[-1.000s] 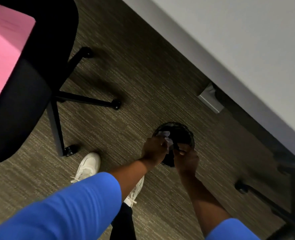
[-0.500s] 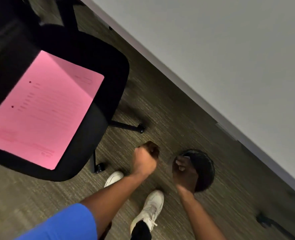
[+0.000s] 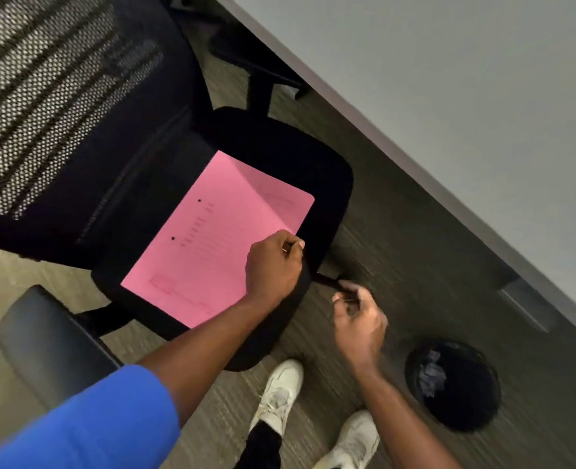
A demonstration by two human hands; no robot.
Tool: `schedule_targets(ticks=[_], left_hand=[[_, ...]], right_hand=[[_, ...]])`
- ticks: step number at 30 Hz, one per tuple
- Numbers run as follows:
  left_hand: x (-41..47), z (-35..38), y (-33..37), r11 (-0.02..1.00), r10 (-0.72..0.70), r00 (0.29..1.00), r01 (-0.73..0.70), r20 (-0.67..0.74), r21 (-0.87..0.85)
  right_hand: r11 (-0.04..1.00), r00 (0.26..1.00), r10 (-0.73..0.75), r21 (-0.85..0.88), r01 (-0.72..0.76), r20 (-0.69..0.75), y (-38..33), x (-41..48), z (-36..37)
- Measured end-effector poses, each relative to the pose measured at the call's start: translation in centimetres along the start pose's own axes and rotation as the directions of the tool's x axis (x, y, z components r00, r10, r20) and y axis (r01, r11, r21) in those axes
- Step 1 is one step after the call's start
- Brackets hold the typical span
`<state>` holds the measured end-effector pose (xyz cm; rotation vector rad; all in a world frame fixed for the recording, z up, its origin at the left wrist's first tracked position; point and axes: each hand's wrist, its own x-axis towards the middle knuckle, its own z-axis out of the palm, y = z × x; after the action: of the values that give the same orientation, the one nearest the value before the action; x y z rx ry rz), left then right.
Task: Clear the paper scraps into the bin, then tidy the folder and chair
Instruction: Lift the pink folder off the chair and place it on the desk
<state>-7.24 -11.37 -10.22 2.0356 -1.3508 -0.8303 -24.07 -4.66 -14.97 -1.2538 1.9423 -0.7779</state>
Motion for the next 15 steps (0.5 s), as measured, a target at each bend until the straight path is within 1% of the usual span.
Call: schedule_targets(ticks=[1, 3, 5, 8, 10, 12, 15], left_hand=[[0.8, -1.4, -0.6, 1.0, 0.003, 1.0, -0.003, -0.02, 0.018], [2.3, -4.3, -2.0, 0.998, 0.0, 0.998, 0.004, -0.058, 0.061], [4.0, -7.1, -3.5, 0.988, -0.003, 0.993, 0.021, -0.118, 0.15], [6.0, -10.6, -5.6, 0.94, -0.049, 0.979, 0.112, -0.197, 0.323], [6.9, -12.2, -7.0, 0.903, -0.086, 0.972, 0.169, -0.217, 0.395], [7.5, -13.3, -8.3, 0.877, -0.151, 0.964, 0.232, -0.218, 0.421], [7.8, -13.8, -9.2, 0.889, -0.244, 0.949, 0.301, -0.199, 0.346]], right_hand=[[0.999, 1.0, -0.031, 0.021, 0.031, 0.001, -1.0, -0.1, 0.7], [0.997, 0.999, -0.041, 0.073, 0.04, 0.014, -2.6, -0.2, 2.2], [0.988, 0.997, 0.015, 0.151, -0.026, 0.072, -4.0, -0.4, 3.8], [0.965, 0.979, 0.07, 0.235, -0.115, 0.19, -5.6, -0.8, 6.0], [0.967, 0.968, 0.094, 0.211, -0.144, 0.233, -6.6, -1.0, 7.2], [0.976, 0.965, 0.111, 0.159, -0.152, 0.239, -7.7, -1.0, 8.0], [0.981, 0.965, 0.142, 0.098, -0.167, 0.218, -9.0, -1.1, 8.7]])
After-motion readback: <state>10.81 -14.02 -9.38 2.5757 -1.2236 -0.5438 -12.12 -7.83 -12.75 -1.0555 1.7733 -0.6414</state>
